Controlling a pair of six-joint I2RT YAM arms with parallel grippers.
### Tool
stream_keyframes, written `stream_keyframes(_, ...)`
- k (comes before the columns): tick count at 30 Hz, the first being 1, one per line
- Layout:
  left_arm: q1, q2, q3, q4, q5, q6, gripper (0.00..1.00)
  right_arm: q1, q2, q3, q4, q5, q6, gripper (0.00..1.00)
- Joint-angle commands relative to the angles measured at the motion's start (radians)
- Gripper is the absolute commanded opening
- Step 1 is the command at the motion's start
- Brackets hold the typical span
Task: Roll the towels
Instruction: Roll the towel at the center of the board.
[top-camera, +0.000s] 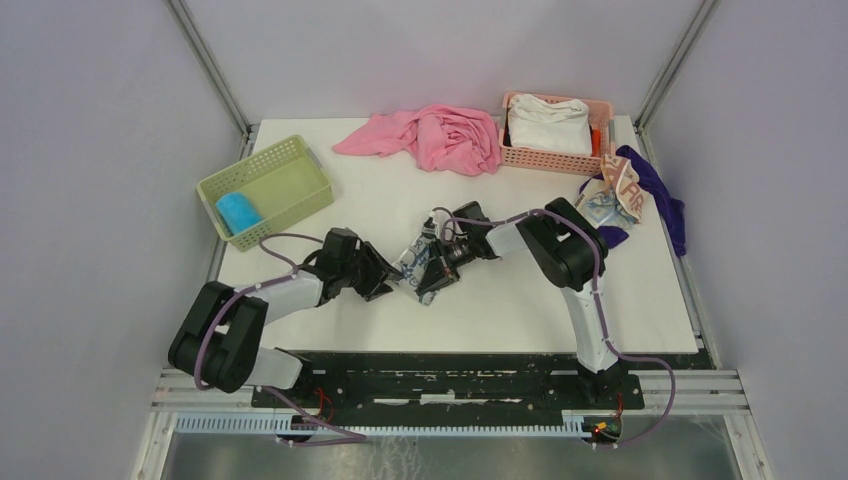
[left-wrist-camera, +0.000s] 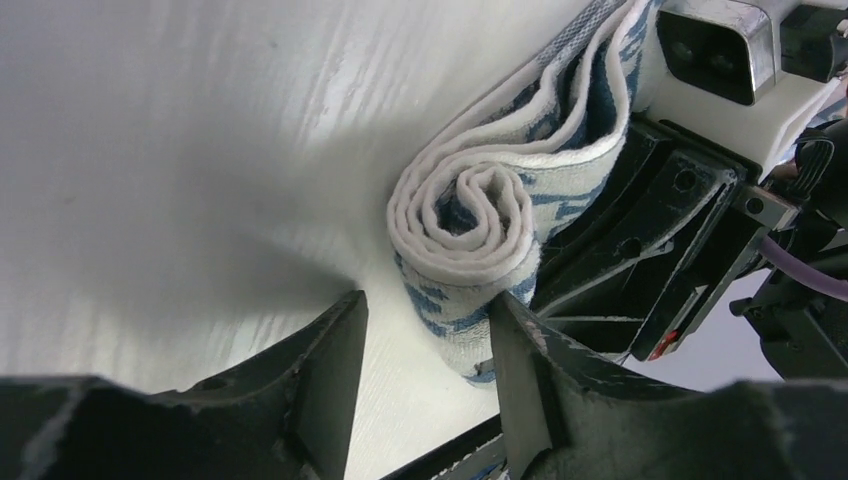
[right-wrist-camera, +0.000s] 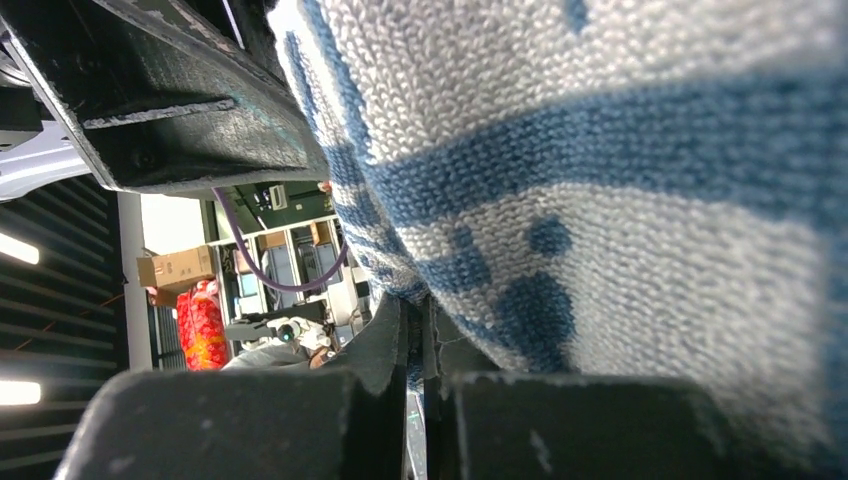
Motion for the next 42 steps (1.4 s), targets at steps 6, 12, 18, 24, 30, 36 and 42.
stream_keyframes(6, -0.035, 0.162, 0.022, 0.025, -0.048, -0.005, 0.49, 0.0, -0.091, 0.011, -0.218, 0.206, -0.179, 0.23)
stream_keyframes(12, -0.034, 0.174, 0.011, 0.001, -0.08, -0.019, 0.48, 0.035, -0.32, 0.001, -0.367, 0.425, -0.342, 0.47)
stream_keyframes(18, -0.035, 0.178, 0.018, -0.005, -0.085, -0.03, 0.48, 0.179, -0.507, -0.027, -0.433, 0.838, -0.507, 0.62)
stream_keyframes(24, -0.036, 0.181, -0.001, 0.015, -0.076, -0.055, 0.48, 0.359, -0.537, -0.056, -0.368, 1.182, -0.615, 0.67)
stream_keyframes(30, -0.035, 0.182, -0.007, 0.029, -0.069, -0.066, 0.49, 0.467, -0.491, -0.072, -0.31, 1.378, -0.679, 0.64)
stream_keyframes(36, -0.036, 0.185, -0.016, 0.039, -0.068, -0.078, 0.49, 0.519, -0.418, -0.062, -0.307, 1.417, -0.697, 0.55)
stream_keyframes(42, -0.034, 0.148, -0.051, 0.043, -0.073, -0.108, 0.5, 0.517, -0.417, -0.072, -0.294, 1.37, -0.685, 0.23)
